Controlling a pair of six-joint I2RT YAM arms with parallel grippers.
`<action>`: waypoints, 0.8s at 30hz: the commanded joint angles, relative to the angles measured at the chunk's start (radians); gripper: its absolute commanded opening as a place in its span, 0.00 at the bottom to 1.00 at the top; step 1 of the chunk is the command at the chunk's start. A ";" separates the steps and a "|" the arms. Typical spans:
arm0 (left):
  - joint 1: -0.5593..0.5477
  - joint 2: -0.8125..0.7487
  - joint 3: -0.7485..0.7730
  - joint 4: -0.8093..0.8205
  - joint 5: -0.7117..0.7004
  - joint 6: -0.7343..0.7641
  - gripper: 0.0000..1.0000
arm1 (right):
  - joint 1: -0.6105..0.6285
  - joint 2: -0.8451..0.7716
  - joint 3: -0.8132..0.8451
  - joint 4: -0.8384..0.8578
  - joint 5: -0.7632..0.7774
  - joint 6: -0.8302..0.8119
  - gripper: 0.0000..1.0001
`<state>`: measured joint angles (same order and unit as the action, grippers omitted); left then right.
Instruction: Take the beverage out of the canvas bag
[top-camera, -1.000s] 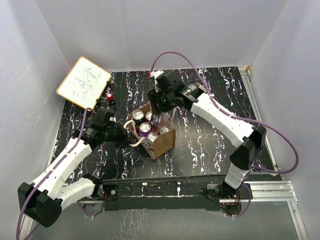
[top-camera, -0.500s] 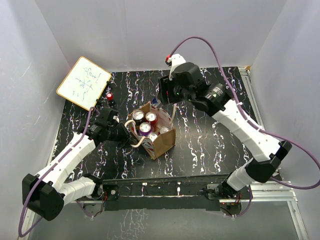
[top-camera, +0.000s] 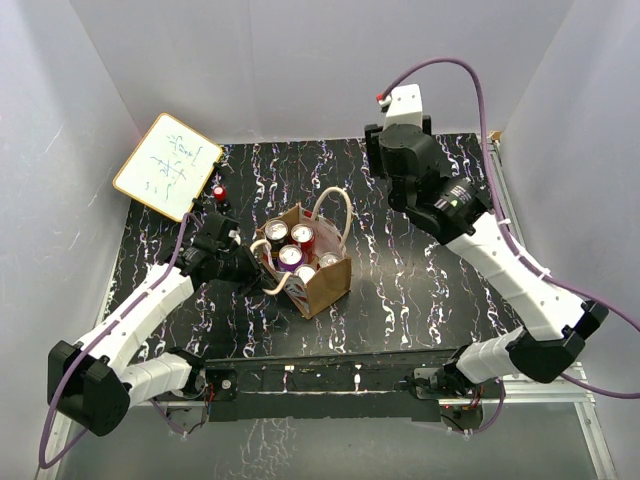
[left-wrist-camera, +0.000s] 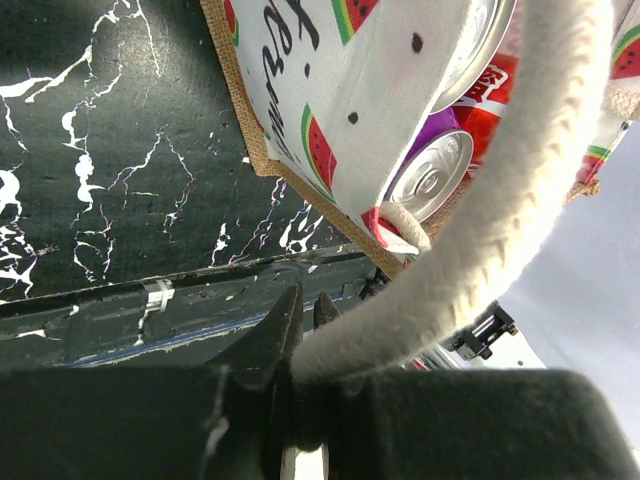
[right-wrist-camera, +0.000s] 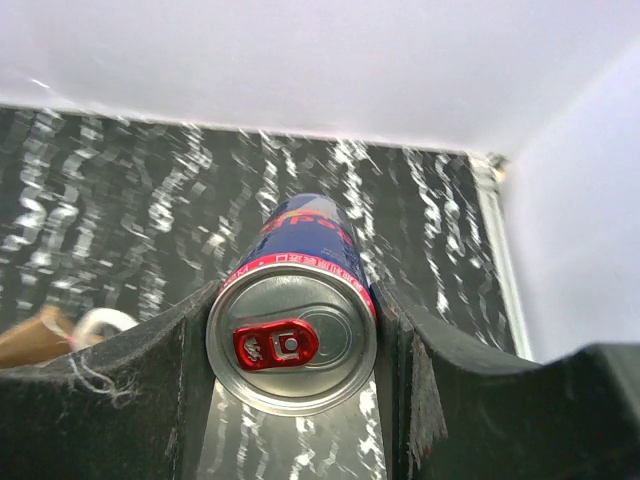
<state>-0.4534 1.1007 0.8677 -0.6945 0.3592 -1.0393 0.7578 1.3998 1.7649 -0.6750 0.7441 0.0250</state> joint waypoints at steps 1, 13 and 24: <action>0.004 0.011 0.021 0.018 0.026 0.013 0.00 | -0.066 -0.056 -0.158 0.078 0.119 -0.016 0.07; 0.004 0.022 0.030 -0.037 0.065 0.060 0.00 | -0.308 0.017 -0.394 0.051 -0.245 0.280 0.07; 0.004 0.061 0.103 -0.171 0.039 0.198 0.00 | -0.384 0.210 -0.294 0.149 -0.349 0.310 0.07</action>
<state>-0.4534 1.1564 0.9184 -0.7921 0.3927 -0.9070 0.4068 1.5608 1.3624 -0.6552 0.4118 0.2966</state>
